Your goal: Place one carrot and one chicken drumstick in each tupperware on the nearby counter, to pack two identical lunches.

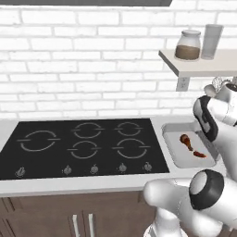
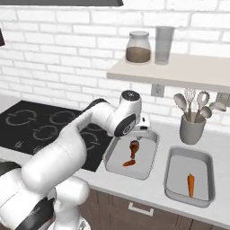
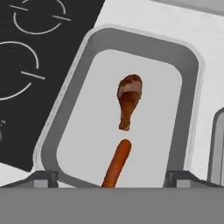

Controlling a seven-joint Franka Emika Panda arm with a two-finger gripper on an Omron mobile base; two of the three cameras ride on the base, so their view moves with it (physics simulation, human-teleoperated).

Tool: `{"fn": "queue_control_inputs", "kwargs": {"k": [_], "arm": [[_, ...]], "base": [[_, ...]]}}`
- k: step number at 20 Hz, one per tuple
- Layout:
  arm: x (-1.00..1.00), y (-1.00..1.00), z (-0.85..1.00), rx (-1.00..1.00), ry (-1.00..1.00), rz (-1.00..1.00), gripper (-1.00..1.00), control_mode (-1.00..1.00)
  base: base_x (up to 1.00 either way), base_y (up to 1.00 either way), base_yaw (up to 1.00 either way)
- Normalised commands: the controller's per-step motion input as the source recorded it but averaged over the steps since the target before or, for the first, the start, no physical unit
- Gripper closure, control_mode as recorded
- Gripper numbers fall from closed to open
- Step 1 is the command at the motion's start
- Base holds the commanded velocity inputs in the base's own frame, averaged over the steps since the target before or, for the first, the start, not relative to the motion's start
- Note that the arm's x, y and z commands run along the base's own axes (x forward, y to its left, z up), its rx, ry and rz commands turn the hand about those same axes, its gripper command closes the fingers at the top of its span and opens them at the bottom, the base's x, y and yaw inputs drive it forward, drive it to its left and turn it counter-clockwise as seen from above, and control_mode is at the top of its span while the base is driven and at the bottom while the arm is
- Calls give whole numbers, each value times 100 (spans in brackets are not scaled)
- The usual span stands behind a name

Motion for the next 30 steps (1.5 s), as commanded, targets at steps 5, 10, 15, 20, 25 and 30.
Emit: {"fn": "queue_control_inputs", "kwargs": {"k": [5,10,15,20,25,30], "arm": [[-88,95,100,-26,-2,-3,-100,-100],[-94,64,89,-17,-8,0,-100,-100],[-99,8,57,-2,-24,-3,-100,-100],[-34,-2,19,2,-15,0,-100,100],[0,0,0,0,0,0,-100,100],[0,0,0,0,0,0,-100,100]], "base": [[0,0,0],[0,0,0],[0,0,0],[-47,-9,-4],[-65,-1,-75],[-3,0,-100]]}}
